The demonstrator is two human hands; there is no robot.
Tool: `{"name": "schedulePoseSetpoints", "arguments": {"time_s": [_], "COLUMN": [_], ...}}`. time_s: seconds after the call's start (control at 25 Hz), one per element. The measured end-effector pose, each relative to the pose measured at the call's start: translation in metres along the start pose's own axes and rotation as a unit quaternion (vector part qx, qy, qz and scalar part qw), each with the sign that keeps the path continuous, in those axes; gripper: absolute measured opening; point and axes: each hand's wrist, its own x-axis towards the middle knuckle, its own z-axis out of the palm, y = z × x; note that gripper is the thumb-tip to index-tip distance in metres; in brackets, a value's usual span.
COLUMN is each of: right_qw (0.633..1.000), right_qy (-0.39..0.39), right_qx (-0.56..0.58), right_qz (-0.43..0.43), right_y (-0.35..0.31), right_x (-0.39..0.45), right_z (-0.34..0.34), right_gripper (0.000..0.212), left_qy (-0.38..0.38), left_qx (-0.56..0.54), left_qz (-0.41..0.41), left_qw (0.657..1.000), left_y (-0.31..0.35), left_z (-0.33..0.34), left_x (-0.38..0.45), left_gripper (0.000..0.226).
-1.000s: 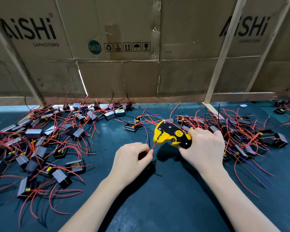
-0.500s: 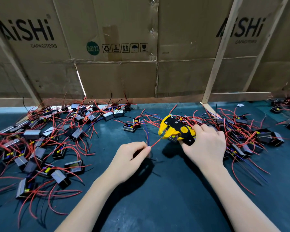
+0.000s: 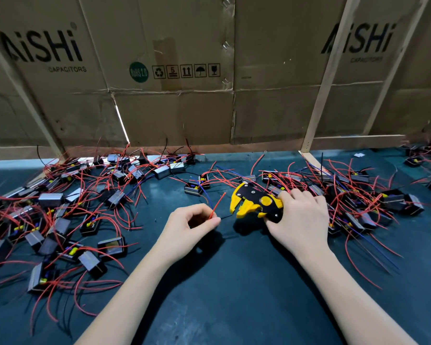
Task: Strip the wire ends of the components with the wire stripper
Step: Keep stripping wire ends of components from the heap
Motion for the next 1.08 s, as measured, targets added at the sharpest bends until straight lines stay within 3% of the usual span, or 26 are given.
{"name": "schedulePoseSetpoints", "arguments": {"time_s": [0.4, 0.72, 0.92, 0.96, 1.08], "right_qw": [0.999, 0.999, 0.998, 0.997, 0.993], "right_qy": [-0.032, -0.031, 0.011, 0.022, 0.035], "right_qx": [-0.011, 0.015, 0.037, 0.042, 0.062], "right_qz": [-0.009, 0.009, 0.051, 0.064, 0.097], "right_y": [-0.011, -0.013, 0.004, 0.008, 0.015], "right_x": [-0.002, -0.001, 0.006, 0.007, 0.008], "right_z": [-0.003, -0.010, -0.009, -0.010, -0.011], "right_gripper": [0.036, 0.036, 0.039, 0.039, 0.038], "left_qy": [0.080, 0.066, 0.127, 0.116, -0.010], "left_qx": [0.041, 0.049, 0.173, 0.141, 0.043], "left_qz": [-0.002, 0.025, 0.087, 0.095, 0.092], "left_qw": [0.996, 0.996, 0.973, 0.979, 0.995], "left_y": [0.006, 0.010, 0.007, 0.007, 0.017], "left_z": [0.011, 0.011, 0.013, 0.014, 0.019], "left_x": [-0.002, -0.005, -0.006, -0.007, -0.009], "left_gripper": [0.016, 0.016, 0.010, 0.004, 0.046]}}
